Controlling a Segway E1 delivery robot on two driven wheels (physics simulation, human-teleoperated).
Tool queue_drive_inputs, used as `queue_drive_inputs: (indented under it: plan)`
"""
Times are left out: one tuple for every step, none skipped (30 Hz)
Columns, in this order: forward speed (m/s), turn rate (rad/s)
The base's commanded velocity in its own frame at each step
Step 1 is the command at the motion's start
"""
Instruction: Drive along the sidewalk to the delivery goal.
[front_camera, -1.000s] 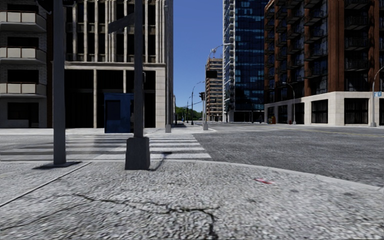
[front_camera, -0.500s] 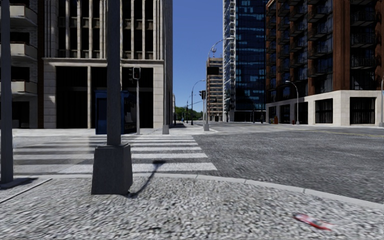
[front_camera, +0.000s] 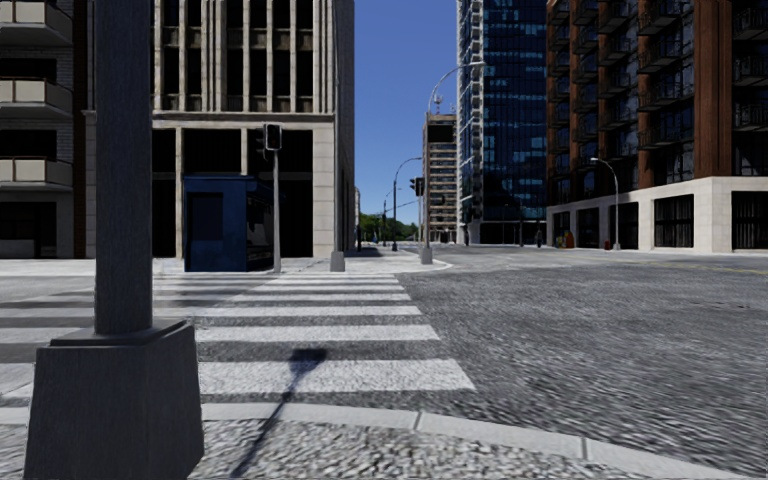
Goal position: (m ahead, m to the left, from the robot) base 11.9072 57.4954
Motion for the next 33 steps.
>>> queue_drive_inputs:
  plan:
    - [2.00, 0.18]
    - [2.00, 0.18]
    - [2.00, 0.19]
    - [2.00, 0.20]
    - [2.00, 0.20]
    - [2.00, 0.21]
    - [2.00, 0.21]
    - [2.00, 0.24]
    - [2.00, 0.26]
    - [2.00, 0.27]
    - [2.00, 0.28]
    - [2.00, 0.28]
    - [2.00, 0.28]
    - [2.00, 0.00]
    - [2.00, 0.00]
    - [2.00, 0.00]
    - [2.00, 0.00]
    - [2.00, 0.00]
    - [2.00, 0.00]
    - [2.00, 0.00]
    - [2.00, 0.00]
    - [2.00, 0.00]
    - [1.97, 0.00]
    - [1.88, 0.00]
    - [1.73, 0.00]
    - [1.73, 0.00]
    - [1.65, 0.00]
    - [1.60, 0.00]
    - [1.59, 0.00]
    - [1.58, 0.00]
    - [1.58, 0.00]
    - [1.58, 0.00]
    - [1.57, 0.00]
